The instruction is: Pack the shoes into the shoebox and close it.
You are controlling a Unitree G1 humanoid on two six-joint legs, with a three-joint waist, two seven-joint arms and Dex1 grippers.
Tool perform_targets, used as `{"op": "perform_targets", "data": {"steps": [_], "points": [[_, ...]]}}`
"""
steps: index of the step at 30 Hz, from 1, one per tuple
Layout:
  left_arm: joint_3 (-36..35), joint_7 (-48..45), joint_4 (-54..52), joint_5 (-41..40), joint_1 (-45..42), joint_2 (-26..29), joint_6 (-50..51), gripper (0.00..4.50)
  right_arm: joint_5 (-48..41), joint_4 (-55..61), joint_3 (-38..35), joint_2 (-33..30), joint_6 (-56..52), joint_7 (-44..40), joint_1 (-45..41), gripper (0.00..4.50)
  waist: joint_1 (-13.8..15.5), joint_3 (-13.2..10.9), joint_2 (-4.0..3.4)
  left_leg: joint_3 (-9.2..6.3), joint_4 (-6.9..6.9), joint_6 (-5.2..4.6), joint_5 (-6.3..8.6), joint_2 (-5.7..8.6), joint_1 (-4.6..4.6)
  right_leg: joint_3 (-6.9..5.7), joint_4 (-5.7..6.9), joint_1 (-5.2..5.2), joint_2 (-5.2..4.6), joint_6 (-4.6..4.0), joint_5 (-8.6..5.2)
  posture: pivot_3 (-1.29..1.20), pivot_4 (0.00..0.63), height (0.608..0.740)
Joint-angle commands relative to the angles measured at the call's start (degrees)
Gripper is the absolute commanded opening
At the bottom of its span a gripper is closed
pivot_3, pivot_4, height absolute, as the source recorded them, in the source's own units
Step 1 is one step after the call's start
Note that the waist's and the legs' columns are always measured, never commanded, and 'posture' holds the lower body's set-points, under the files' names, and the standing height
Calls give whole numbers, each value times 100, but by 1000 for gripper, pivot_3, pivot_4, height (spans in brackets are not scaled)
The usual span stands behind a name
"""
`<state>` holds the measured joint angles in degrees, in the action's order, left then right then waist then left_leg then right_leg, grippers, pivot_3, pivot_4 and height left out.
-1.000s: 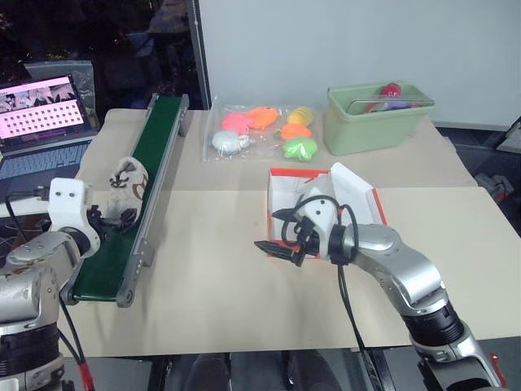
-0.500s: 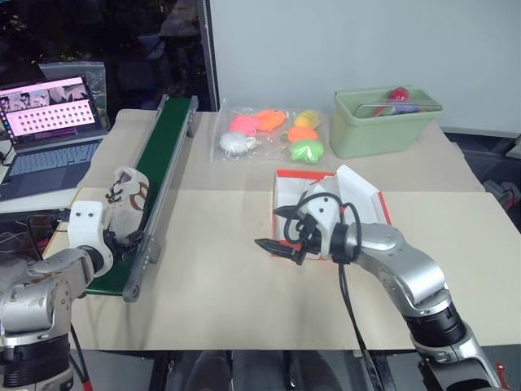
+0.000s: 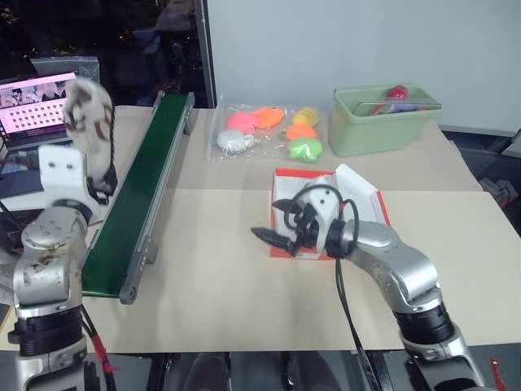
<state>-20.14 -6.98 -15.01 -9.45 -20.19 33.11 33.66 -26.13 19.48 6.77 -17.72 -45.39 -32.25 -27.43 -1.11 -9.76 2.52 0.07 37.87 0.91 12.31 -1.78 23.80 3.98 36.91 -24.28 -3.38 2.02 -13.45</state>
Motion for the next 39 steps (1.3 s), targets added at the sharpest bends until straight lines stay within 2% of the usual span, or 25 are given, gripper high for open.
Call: {"op": "perform_targets", "data": {"steps": [1,6,10,14,18,28,31,36,39], "points": [[462,29,-345,118,-51,-343,-362,2899,-617,-389,-875,561,-507,654,-500,4500,12,0,0,0,0,0,0,2,3,0,3,-2,-2,1,1,0,150,729],[1307,-255,-603,36,-53,-899,-360,2899,-1583,-1157,-1948,1630,-1187,1678,-1347,4500,7,0,0,-3,1,0,-1,-1,4,-4,11,-6,3,1,2,0,150,729],[2137,-602,-880,-250,-153,-1569,-378,2899,-2173,-1820,-2164,2399,-1775,2101,-1842,4500,-16,0,-1,-4,0,-1,0,-4,12,-5,20,-8,5,1,2,0,150,729],[2300,-718,-886,-296,-309,-1770,-220,2899,-2326,-2136,-2267,2486,-1731,2326,-2046,4500,-17,0,-1,-7,0,-1,-1,0,21,-9,22,-10,3,1,3,0,150,729],[2425,-891,-795,-259,-435,-1779,-216,2899,-2270,-2401,-2141,2457,-1569,2389,-2098,4500,-103,-1,-2,-7,1,-2,-1,-1,20,-9,17,-14,9,2,2,0,150,729],[2585,-1183,-663,-220,-499,-1761,-180,2899,-2771,-2655,-2567,2623,-981,2856,-2330,4500,-145,-1,-2,-9,1,-2,-1,-1,27,-9,18,-14,9,2,2,0,150,729],[2597,-1195,-674,-188,-478,-1741,-169,2897,-2923,-2644,-2604,2610,-887,3024,-2281,3749,-152,-1,-3,-9,1,-2,-1,-2,26,-9,17,-16,10,2,2,0,150,729],[2570,-1196,-675,-155,-476,-1698,-146,2897,-2967,-2578,-2513,2527,-758,3115,-2216,2095,-147,-2,-3,-9,1,-2,-1,-2,26,-9,16,-16,11,3,2,0,150,729],[2577,-1201,-656,-137,-471,-1686,-135,2897,-2958,-2563,-2440,2488,-738,3094,-2212,1333,-148,-2,-4,-10,1,-2,-1,-2,27,-9,17,-16,11,3,1,0,150,729]]}}
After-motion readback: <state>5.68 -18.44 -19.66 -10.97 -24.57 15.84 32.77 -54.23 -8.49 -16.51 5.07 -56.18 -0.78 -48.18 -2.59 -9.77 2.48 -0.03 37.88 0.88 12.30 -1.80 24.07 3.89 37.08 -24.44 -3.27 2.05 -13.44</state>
